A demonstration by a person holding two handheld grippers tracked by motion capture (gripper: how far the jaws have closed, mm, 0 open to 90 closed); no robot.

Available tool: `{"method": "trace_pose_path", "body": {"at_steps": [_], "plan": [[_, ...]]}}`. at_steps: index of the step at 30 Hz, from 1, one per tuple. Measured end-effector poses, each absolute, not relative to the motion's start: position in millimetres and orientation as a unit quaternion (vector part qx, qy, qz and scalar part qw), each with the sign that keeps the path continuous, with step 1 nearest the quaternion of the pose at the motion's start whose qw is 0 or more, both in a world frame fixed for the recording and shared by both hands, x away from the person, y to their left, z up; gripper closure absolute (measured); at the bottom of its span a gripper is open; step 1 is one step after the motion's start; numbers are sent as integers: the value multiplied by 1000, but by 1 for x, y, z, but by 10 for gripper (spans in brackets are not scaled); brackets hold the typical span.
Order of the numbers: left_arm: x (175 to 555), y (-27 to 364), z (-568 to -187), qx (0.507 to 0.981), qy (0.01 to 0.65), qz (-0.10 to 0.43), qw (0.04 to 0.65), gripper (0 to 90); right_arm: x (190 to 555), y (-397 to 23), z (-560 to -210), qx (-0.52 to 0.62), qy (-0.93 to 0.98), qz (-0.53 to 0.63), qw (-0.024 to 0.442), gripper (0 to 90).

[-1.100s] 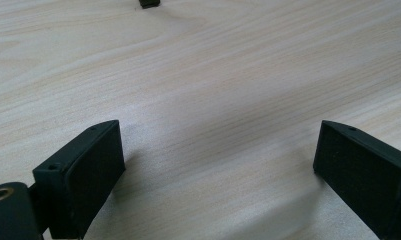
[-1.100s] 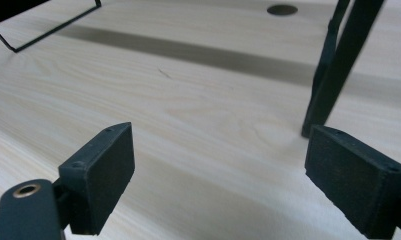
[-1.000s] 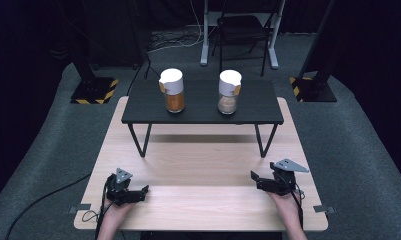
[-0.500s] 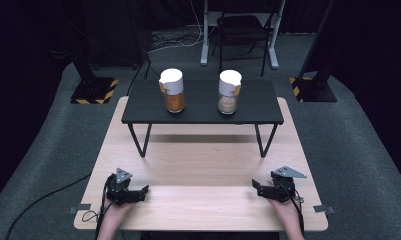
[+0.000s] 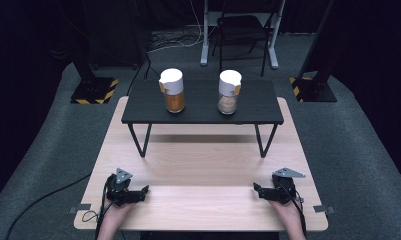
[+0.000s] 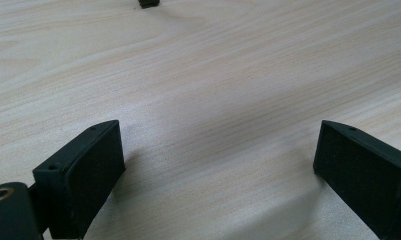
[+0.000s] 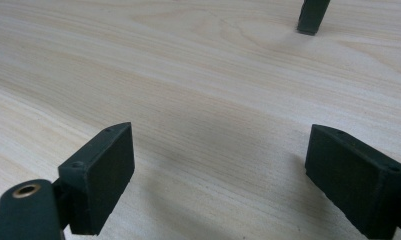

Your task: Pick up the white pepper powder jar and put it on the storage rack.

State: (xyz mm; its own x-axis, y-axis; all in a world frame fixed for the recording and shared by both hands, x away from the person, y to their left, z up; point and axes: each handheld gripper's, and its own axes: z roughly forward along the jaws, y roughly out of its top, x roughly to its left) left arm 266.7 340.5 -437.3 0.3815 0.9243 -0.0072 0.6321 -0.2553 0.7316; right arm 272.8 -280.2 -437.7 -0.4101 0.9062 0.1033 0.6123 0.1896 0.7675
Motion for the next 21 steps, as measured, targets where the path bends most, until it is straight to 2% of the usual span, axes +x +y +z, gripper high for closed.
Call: {"method": "trace_pose_path", "body": {"at_steps": [9, 21], "plan": [[266, 340, -437, 762, 511, 219, 333, 53, 271, -263, -434, 484, 774, 344, 219, 103], [266, 340, -437, 762, 510, 219, 333, 53, 272, -264, -434, 482, 776, 345, 218, 100]]}}
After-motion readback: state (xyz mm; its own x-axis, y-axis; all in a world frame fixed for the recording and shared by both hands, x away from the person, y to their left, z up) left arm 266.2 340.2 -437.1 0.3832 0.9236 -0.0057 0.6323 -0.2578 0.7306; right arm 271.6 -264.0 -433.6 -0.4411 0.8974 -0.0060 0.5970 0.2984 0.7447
